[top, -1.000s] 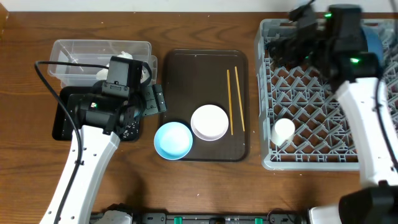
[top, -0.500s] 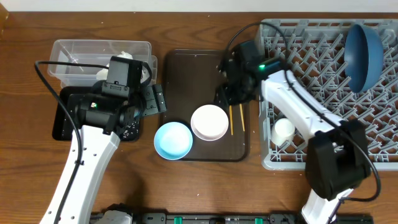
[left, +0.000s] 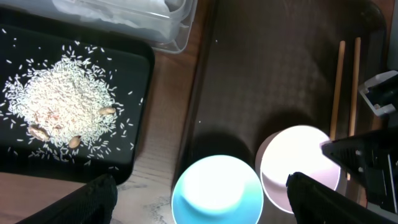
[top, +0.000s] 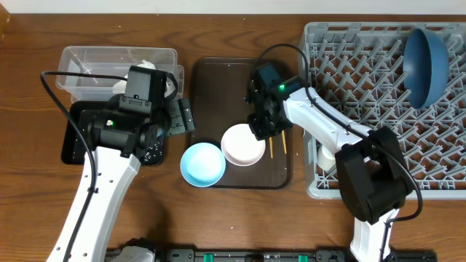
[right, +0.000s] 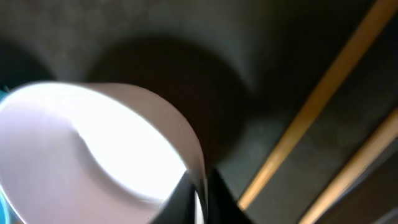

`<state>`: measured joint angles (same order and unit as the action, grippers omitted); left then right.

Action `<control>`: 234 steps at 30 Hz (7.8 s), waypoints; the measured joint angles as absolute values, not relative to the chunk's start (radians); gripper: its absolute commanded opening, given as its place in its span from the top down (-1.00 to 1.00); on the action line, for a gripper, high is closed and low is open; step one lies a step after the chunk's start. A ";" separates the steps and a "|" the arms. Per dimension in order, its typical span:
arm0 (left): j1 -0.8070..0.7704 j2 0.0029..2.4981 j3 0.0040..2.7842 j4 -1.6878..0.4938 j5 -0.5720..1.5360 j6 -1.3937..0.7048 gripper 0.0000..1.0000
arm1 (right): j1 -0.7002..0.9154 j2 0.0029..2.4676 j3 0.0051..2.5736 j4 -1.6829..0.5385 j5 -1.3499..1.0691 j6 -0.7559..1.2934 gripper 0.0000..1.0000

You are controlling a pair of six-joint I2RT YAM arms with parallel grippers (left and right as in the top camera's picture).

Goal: Sort waste into correct bins and load items into the dishwasher rack
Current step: 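Reach the right gripper to the pink bowl and grasp its rim, then carry the pink bowl into the rack and set it beside the plate, then reach the right gripper to the light-blue bowl and grasp its rim, then carry the light-blue bowl into the rack and release it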

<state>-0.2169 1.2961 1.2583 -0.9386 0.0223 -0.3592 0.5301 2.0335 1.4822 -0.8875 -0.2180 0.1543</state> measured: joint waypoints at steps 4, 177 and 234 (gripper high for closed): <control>-0.217 1.296 1.258 -0.939 0.022 -0.359 -0.80 | 0.530 2.033 1.482 -0.886 -0.204 0.157 0.98; -0.217 1.296 1.258 -0.939 0.022 -0.359 -0.79 | 0.761 1.986 1.351 -0.616 -0.307 0.462 0.40; -0.217 1.296 1.258 -0.939 0.022 -0.359 -0.79 | 0.297 1.695 1.397 -1.056 1.299 0.488 0.98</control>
